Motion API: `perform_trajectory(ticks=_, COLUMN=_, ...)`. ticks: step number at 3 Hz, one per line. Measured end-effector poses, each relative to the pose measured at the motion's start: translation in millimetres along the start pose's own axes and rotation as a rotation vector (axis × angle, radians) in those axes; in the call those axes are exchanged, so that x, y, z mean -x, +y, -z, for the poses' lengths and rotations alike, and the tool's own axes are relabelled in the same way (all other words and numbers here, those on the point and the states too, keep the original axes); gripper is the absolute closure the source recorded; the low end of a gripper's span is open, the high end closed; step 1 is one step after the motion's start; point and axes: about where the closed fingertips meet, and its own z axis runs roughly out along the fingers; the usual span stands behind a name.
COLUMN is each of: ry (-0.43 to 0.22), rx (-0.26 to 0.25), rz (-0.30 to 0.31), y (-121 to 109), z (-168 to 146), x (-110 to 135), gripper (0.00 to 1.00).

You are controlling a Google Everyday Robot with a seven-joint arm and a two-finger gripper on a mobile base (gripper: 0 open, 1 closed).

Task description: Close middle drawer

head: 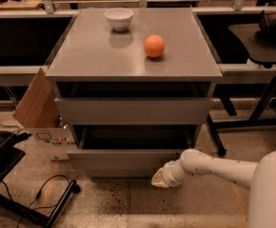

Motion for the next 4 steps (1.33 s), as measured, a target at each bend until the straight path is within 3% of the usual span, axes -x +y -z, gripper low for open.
perform_trajectory(ticks=1, ry=-0.008, rx=-0.055, rz=-0.026, y=-64, z=12, x=-5, gripper=1.0)
perform_trajectory(ticks=2, ry=-0.009, rx=-0.083, rz=-0.033, y=-84, z=20, x=-6, gripper=1.0)
perform_trajectory(ticks=3, ry=-0.005, rx=-0.145, rz=-0.053, y=-122, z=37, x=-9, gripper=1.0)
perform_trajectory(ticks=4, ry=-0.005, rx=-0.145, rz=-0.053, y=-122, z=37, x=-9, gripper=1.0)
